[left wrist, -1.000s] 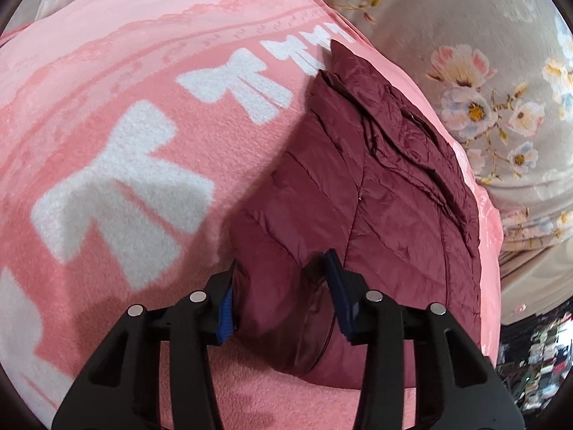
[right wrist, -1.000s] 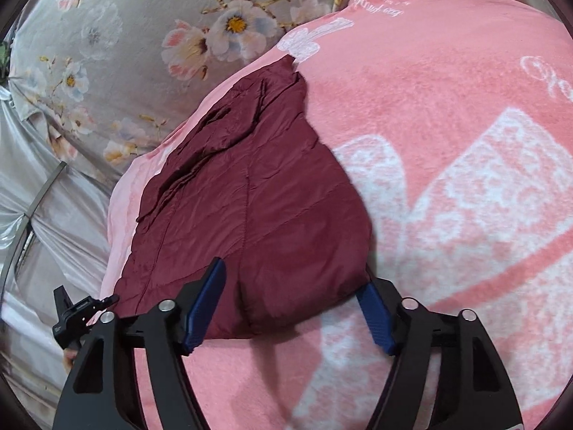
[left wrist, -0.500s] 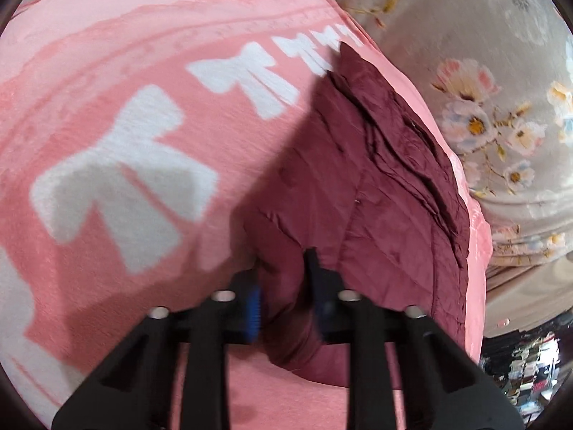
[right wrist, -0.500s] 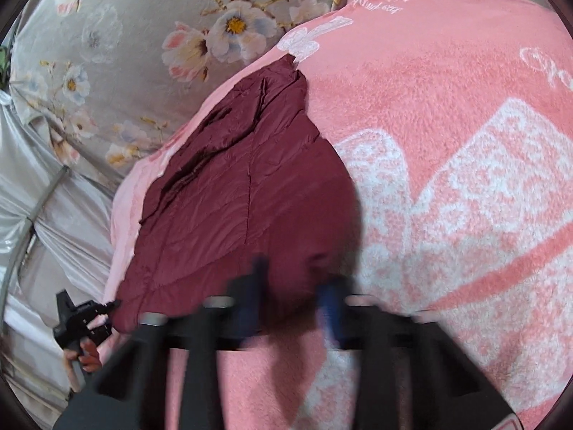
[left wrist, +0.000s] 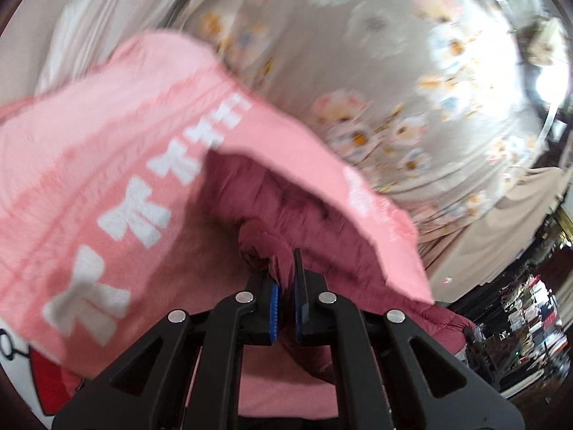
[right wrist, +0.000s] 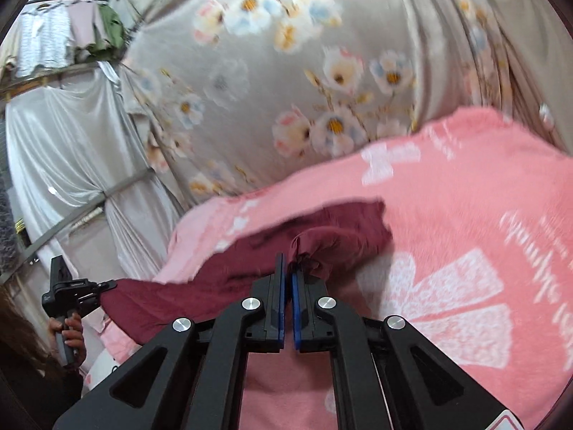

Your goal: Fold large clothes

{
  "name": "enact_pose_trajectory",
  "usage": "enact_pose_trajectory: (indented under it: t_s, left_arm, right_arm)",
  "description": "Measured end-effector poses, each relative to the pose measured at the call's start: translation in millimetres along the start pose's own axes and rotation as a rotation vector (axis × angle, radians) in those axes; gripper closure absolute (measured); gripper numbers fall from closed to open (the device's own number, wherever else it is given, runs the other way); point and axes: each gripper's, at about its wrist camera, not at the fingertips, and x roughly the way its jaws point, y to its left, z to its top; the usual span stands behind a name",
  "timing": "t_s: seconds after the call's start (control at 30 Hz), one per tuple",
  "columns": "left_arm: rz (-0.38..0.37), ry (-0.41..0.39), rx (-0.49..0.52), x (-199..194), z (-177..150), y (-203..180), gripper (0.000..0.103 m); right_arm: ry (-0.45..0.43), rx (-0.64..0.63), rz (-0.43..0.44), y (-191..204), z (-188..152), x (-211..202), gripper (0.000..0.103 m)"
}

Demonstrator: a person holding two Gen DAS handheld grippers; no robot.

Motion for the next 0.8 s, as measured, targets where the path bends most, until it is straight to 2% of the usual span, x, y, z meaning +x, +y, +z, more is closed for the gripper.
enact_pose_trajectory:
  t_s: [0.07, 0.13, 0.17, 0.23, 0.33, 0.47, 0.7, 0.8]
  left_arm:
    - [-0.022, -0.051, 0.017, -22, 6, -16, 0.098]
    - [-0.028, -0.08, 0.027, -29, 13, -26, 0.098]
    - [-0.02, -0.092, 0.036, -27, 18, -31, 0.098]
    - [0.045, -0.098, 0.051, -10, 31, -35, 0.098]
    - [0.106, -0.064, 0.029, 30, 49, -28, 0.098]
    - [0.188, -0.044, 0.008, 88, 73, -16, 0.097]
    - [0.32, -0.016, 0.028, 181, 110, -5, 0.097]
    - [0.366, 0.025, 0.021, 223, 121, 3, 0.097]
  right_arm:
    - [-0.051, -0.02, 0.007, 12, 17, -25, 0.1]
    - [-0.083, -0.026, 0.013, 22, 35, -32, 0.1]
    - [-0.089, -0.024, 0.015, 23, 41, -31, 0.1]
    - [-0.09, -0.015, 0.016, 24, 53, -16, 0.1]
    - [-0.06, 0.022, -0.033, 9, 66, 33, 0.101]
    - [-0.035, 0.127, -0.046, -23, 79, 95, 0.101]
    - [0.035, 0.157, -0.134, -53, 101, 207, 0.101]
    - [0.075, 0.187, -0.181, -69, 101, 251, 0.101]
